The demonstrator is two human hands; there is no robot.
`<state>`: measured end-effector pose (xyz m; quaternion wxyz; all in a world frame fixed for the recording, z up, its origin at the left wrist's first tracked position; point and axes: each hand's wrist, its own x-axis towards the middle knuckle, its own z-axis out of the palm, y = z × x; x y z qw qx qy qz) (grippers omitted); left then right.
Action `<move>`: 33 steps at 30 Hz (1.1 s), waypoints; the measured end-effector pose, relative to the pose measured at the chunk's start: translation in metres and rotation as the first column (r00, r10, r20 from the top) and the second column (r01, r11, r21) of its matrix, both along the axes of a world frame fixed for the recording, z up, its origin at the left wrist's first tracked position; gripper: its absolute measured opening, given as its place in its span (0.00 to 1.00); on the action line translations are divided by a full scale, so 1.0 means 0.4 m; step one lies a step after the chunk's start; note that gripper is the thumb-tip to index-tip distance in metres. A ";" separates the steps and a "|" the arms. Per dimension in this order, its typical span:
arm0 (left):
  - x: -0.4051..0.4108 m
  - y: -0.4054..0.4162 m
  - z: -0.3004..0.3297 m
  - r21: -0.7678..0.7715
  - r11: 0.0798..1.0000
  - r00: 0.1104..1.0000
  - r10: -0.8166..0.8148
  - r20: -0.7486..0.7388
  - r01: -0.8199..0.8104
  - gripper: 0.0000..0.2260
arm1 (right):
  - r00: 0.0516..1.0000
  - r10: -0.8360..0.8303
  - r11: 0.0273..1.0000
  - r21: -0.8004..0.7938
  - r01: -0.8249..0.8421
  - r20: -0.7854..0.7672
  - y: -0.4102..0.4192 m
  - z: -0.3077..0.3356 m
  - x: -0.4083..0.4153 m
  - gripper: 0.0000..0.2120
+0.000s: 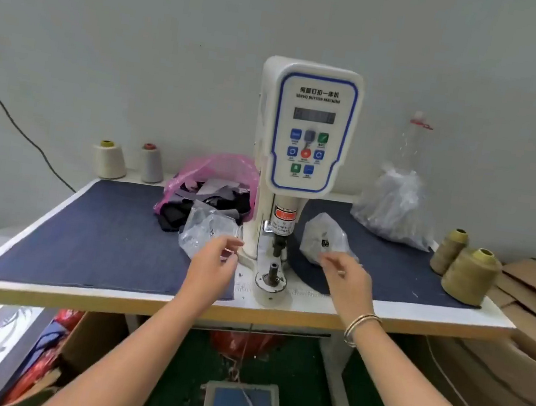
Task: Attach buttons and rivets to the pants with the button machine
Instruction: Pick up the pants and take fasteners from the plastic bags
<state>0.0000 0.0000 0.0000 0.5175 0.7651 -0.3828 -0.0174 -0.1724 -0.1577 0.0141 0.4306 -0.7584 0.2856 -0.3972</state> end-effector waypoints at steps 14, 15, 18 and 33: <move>0.112 -0.115 -0.119 0.426 0.866 0.890 0.047 0.453 -0.263 0.15 | 0.398 -0.552 0.736 -0.652 -0.182 -0.733 -0.269 -0.016 0.203 0.15; 0.111 -0.116 -0.131 0.418 0.865 0.878 0.053 0.476 -0.279 0.14 | 0.381 -0.579 0.706 -0.677 -0.208 -0.721 -0.273 -0.020 0.211 0.14; 0.115 -0.126 -0.147 0.387 0.868 0.864 0.090 0.495 -0.312 0.14 | 0.336 -0.640 0.636 -0.722 -0.271 -0.691 -0.282 -0.033 0.228 0.11; 0.118 -0.116 -0.148 0.334 0.894 0.877 0.119 0.465 -0.298 0.12 | 0.245 -0.683 0.586 -0.717 -0.378 -0.688 -0.277 -0.048 0.291 0.12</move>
